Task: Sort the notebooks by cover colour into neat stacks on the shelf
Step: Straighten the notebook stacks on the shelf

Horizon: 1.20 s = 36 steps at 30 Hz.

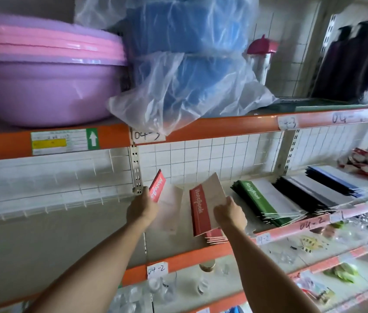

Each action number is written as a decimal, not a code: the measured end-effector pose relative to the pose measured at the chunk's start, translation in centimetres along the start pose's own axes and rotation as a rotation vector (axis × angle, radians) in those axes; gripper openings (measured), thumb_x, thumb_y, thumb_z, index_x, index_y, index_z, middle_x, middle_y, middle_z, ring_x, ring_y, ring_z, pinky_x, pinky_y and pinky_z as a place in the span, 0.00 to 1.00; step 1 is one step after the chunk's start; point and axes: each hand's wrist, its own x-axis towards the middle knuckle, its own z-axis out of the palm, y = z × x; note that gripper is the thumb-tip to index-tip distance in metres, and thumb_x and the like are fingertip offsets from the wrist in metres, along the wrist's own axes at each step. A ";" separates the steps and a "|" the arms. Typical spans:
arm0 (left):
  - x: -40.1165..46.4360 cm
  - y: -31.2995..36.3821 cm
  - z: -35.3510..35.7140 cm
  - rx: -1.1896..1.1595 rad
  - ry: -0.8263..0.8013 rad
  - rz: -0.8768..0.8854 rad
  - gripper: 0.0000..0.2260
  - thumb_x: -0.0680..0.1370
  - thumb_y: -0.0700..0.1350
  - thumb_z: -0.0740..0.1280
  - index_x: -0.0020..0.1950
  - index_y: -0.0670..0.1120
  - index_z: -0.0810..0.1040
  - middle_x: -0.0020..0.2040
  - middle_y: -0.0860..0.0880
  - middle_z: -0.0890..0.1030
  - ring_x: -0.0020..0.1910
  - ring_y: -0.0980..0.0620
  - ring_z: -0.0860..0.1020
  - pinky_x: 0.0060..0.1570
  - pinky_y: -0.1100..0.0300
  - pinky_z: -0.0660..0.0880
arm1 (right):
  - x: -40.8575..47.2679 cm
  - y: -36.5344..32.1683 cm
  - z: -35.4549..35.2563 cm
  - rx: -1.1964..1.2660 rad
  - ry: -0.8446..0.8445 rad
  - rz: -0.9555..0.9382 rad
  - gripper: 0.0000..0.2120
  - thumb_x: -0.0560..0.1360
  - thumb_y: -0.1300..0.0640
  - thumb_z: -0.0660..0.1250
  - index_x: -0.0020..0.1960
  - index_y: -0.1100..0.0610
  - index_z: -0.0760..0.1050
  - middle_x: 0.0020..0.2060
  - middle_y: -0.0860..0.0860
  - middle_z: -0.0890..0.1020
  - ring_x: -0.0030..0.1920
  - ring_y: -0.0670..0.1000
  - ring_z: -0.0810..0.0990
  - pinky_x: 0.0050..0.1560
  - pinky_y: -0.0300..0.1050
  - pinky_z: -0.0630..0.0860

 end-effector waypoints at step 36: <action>-2.6 13.9 11.1 0.182 -0.177 -0.208 0.16 0.80 0.47 0.62 0.67 0.44 0.73 0.62 0.44 0.79 0.59 0.43 0.79 0.52 0.55 0.73 | 9.1 6.0 -1.8 -0.221 -0.222 -0.540 0.14 0.76 0.56 0.64 0.61 0.56 0.73 0.58 0.56 0.77 0.57 0.59 0.78 0.52 0.49 0.77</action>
